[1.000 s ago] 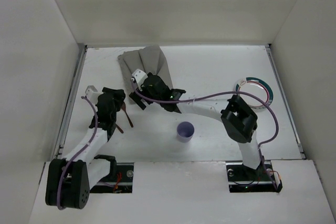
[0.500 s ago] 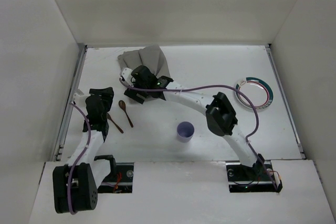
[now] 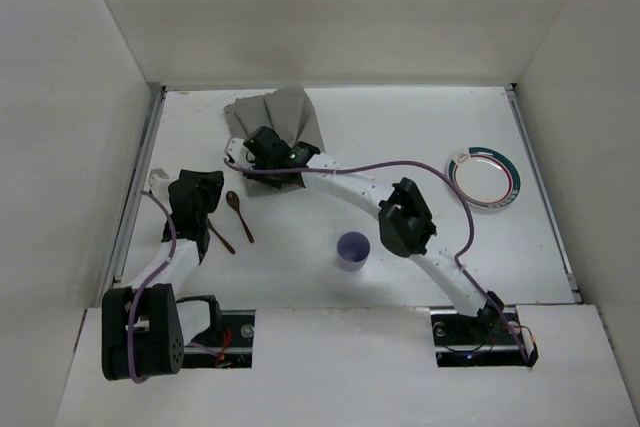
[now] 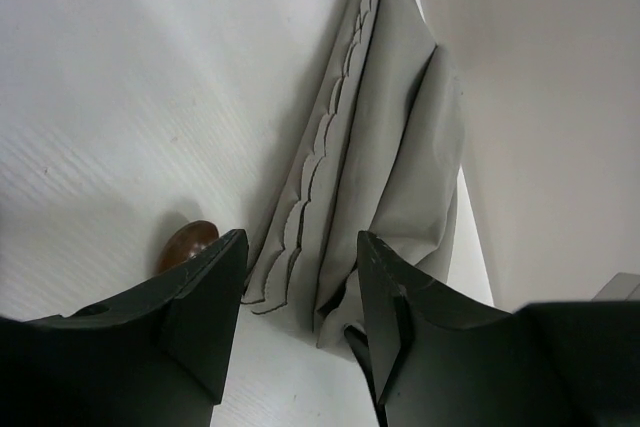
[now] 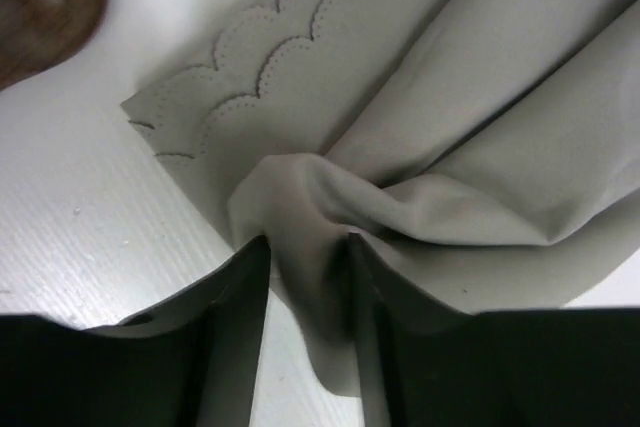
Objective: Set the dinner table for one person
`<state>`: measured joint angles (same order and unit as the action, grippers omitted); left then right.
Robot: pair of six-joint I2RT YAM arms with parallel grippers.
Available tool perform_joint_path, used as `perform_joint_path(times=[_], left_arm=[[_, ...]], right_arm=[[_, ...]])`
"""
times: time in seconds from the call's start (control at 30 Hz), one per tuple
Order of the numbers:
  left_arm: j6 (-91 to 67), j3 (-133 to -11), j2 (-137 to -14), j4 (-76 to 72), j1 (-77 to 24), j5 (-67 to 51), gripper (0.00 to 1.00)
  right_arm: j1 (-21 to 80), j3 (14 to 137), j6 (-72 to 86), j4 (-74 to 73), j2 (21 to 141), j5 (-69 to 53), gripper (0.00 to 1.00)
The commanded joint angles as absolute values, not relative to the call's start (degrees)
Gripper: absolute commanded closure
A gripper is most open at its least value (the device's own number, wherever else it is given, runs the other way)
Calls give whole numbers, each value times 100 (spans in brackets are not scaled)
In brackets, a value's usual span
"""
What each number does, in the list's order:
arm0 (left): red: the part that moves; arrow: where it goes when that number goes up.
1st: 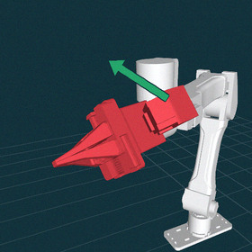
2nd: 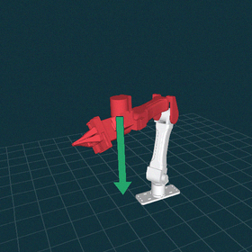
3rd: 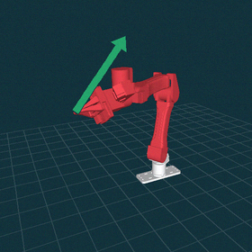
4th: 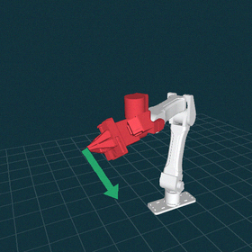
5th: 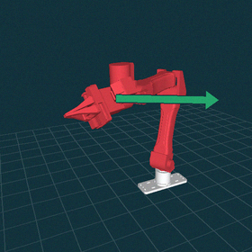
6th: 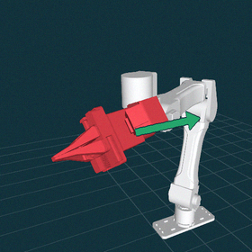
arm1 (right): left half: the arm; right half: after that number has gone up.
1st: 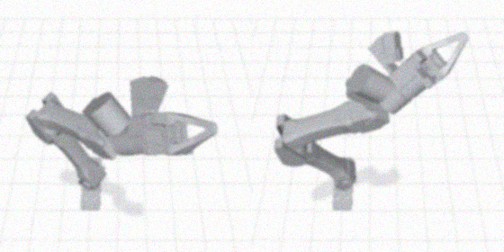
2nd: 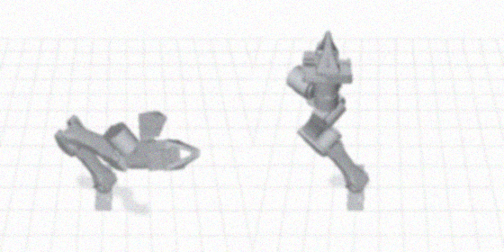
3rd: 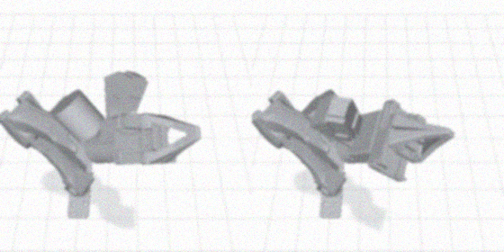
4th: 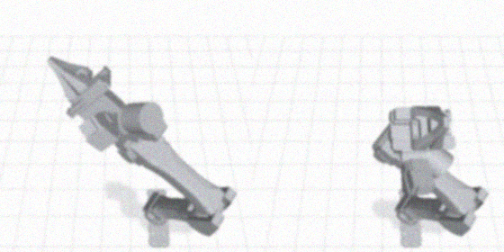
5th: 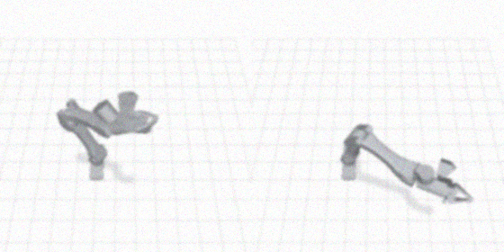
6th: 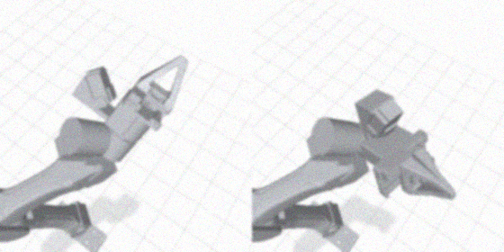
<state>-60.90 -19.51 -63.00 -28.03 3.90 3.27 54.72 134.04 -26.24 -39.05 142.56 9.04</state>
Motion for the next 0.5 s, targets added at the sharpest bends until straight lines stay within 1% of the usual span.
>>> perform_joint_path(times=[0.0,0.03,0.07,0.13,0.17,0.23,0.33,0.47], left_arm=[[-5881,-2320,-6381,-2883,312,114,55],[-5810,-2373,-6424,-2831,303,97,55],[-5749,-2425,-6486,-2795,251,105,55],[-5643,-2574,-6687,-2742,85,114,55],[-5599,-2680,-6828,-2707,-3,71,55],[-5520,-2899,-7065,-2628,-232,53,55],[-5458,-3198,-7469,-2628,-644,193,55],[-5484,-3541,-8006,-2576,-1040,421,56]], right_arm=[[5383,13720,-2672,-3737,14335,1116,71],[5348,13720,-2602,-3596,14326,1134,80],[5313,13685,-2462,-3421,14265,1142,87],[5225,13519,-2076,-3104,14038,1108,96],[5164,13352,-1822,-2876,13862,1047,98],[5032,12852,-1391,-2218,13388,967,100],[4795,11693,-653,-1014,12466,1124,100],[4233,9726,1076,813,10990,2089,100]])
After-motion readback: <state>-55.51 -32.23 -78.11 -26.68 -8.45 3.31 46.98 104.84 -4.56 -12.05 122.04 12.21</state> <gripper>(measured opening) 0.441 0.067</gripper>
